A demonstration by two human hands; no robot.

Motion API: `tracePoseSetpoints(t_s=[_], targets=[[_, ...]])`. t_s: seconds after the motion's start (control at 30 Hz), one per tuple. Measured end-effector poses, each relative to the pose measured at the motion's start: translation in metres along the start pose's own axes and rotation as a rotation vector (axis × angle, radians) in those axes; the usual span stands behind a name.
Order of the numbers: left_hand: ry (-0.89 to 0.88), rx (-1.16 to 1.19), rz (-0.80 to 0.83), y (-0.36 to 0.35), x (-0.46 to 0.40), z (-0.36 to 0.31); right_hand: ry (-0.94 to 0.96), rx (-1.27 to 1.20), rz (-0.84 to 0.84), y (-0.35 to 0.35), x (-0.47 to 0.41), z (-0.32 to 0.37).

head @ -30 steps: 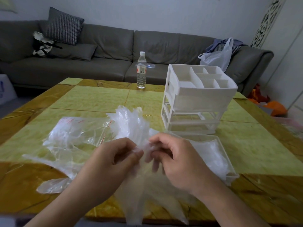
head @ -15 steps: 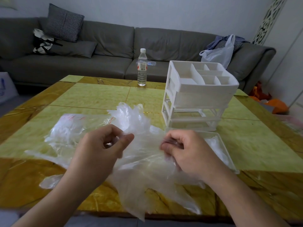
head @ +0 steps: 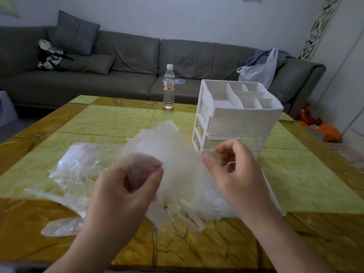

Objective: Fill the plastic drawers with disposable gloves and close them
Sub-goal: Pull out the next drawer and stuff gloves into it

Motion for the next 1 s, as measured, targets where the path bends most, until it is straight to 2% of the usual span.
tracePoseSetpoints(t_s=[0.07,0.13,0.17,0.23,0.33,0.47,0.6,0.67,0.73,0.83,1.0], targets=[[-0.335,-0.210,-0.030,0.001,0.005,-0.013,-0.028,-0.240,0.136,-0.001,0.004,0.010],[-0.625,-0.415,0.042,-0.009,0.017,-0.022,-0.276,-0.607,0.384,-0.013,0.010,0.014],[-0.704,-0.514,0.095,-0.016,0.023,-0.023,-0.382,-0.697,0.471,-0.018,0.013,0.017],[-0.770,-0.662,0.184,-0.029,0.031,-0.022,-0.479,-0.688,0.545,-0.019,0.015,0.017],[-0.736,-0.770,0.252,-0.045,0.037,-0.015,-0.486,-0.519,0.505,-0.014,0.015,0.016],[-0.733,-0.774,0.296,-0.059,0.041,-0.010,-0.316,-0.270,0.396,-0.009,0.012,0.012],[-0.761,-0.618,0.460,-0.062,0.049,-0.013,-0.253,-0.382,0.215,0.034,-0.016,0.002],[-0.730,-0.583,0.519,-0.060,0.051,-0.013,-0.309,-0.430,0.146,0.055,-0.034,-0.031],[-0.694,-0.571,0.551,-0.061,0.051,-0.010,-0.401,-0.279,0.086,0.063,-0.044,-0.071],[-0.620,-0.577,0.579,-0.063,0.048,-0.003,-0.396,0.080,0.133,0.063,-0.047,-0.104],[-0.562,-0.509,0.543,-0.074,0.039,-0.003,-0.291,0.294,0.214,0.055,-0.050,-0.107]])
Point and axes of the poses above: each hand's wrist, its own x-axis away from the middle knuckle, its own y-axis out of the back of the hand, z = x × y, the point moved 3 cm from there along -x, towards the middle knuckle, and after that the axes turned 3 degrees about -x, right-handed, at the moved point
